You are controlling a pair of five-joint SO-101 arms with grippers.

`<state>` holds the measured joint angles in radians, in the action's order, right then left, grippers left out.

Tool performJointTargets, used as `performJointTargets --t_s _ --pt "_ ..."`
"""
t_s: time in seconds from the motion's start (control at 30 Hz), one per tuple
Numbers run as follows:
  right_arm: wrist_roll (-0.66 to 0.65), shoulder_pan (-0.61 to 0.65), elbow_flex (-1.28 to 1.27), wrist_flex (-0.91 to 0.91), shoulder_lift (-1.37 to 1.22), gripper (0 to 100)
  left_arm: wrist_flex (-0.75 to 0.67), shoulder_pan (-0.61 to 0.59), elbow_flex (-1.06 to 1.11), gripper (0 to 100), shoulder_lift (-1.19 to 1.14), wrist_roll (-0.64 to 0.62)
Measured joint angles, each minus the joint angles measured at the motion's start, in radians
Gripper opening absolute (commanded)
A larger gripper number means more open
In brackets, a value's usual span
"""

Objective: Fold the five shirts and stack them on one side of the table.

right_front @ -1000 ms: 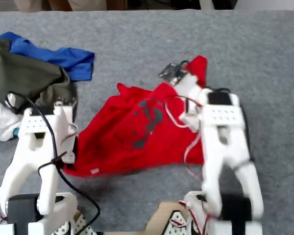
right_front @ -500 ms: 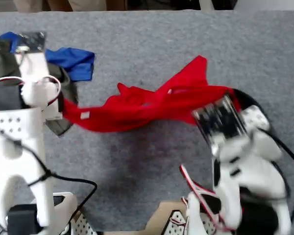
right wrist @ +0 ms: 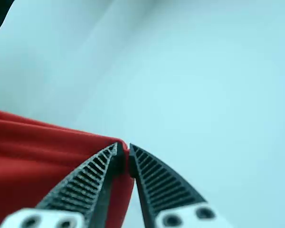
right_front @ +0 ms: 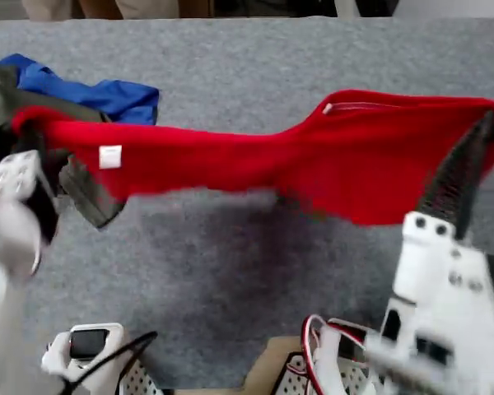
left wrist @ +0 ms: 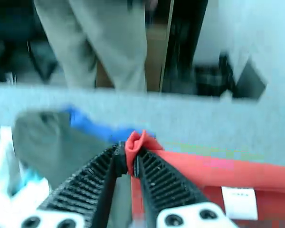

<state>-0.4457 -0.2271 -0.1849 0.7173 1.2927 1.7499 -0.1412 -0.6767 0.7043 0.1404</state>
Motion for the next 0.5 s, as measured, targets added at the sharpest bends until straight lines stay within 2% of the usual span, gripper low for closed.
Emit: performJointTargets --t_s 0.17,0.27,0.5 --pt "0.0 0.0 0.009 -0.232 0.0 0.5 0.0 0.0 -0.13 2 0.041 0.0" --pt "0.0 0.0 0.011 -0.321 0.006 0.5 0.0 0.0 -0.137 2 0.058 0.0" --pt "0.0 0.0 0.153 -0.311 0.009 0.5 0.0 0.0 -0.118 2 0.106 0.0"
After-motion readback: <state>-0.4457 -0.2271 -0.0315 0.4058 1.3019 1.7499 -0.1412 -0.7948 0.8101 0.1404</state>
